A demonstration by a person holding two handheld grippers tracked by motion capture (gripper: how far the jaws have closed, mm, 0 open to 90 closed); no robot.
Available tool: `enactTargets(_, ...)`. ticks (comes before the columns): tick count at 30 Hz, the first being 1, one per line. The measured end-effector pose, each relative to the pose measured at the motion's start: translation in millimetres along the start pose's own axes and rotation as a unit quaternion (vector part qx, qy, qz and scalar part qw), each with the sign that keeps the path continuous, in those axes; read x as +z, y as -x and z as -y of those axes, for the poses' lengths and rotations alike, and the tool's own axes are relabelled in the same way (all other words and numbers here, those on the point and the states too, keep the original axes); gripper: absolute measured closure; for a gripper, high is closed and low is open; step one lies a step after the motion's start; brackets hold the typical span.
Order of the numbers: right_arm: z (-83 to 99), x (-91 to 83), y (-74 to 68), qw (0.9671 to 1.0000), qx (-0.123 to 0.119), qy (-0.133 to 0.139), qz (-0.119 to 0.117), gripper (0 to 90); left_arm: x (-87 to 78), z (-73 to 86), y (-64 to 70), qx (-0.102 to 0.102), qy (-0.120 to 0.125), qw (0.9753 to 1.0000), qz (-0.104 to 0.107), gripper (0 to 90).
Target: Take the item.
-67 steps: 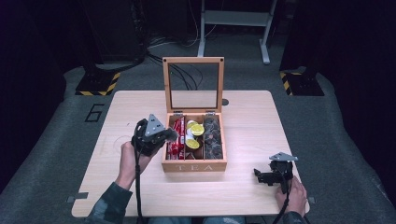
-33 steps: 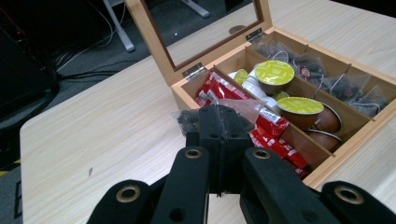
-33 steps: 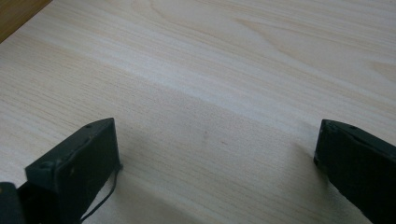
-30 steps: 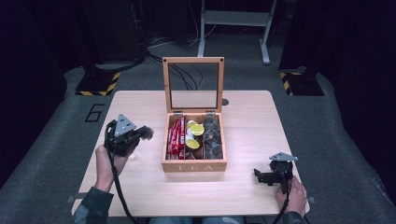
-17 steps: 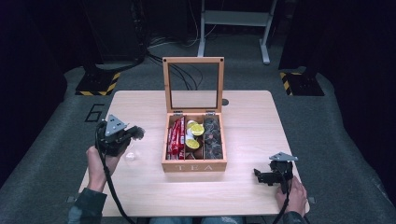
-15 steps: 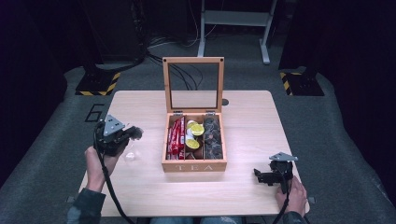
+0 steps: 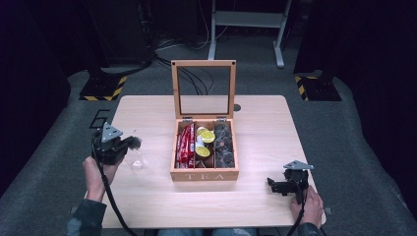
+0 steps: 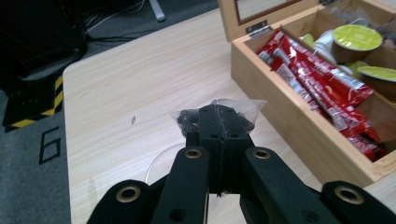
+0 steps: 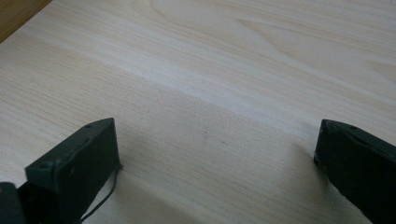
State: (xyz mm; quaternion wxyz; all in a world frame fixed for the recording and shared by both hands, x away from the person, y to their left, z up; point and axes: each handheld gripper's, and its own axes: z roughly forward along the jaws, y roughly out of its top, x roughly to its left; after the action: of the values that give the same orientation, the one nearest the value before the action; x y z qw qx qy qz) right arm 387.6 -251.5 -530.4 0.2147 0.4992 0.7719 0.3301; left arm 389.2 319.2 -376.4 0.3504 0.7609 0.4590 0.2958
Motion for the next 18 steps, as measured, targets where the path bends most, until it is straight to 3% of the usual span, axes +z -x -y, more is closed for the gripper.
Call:
enactTargets(14, 0.0, 0.0, 0.0, 1.0, 0.0, -0.001, 0.0, 0.0, 14.8, 19.3, -13.4, -0.025, -0.024, 0.9994, -0.01, 89.9)
enactTargets(18, -0.1, 0.0, 0.1, 1.0, 0.0, -0.001, 0.0, 0.0, 20.4, 23.4, -14.6, -0.024, -0.034, 0.9991, -0.011, 89.9)
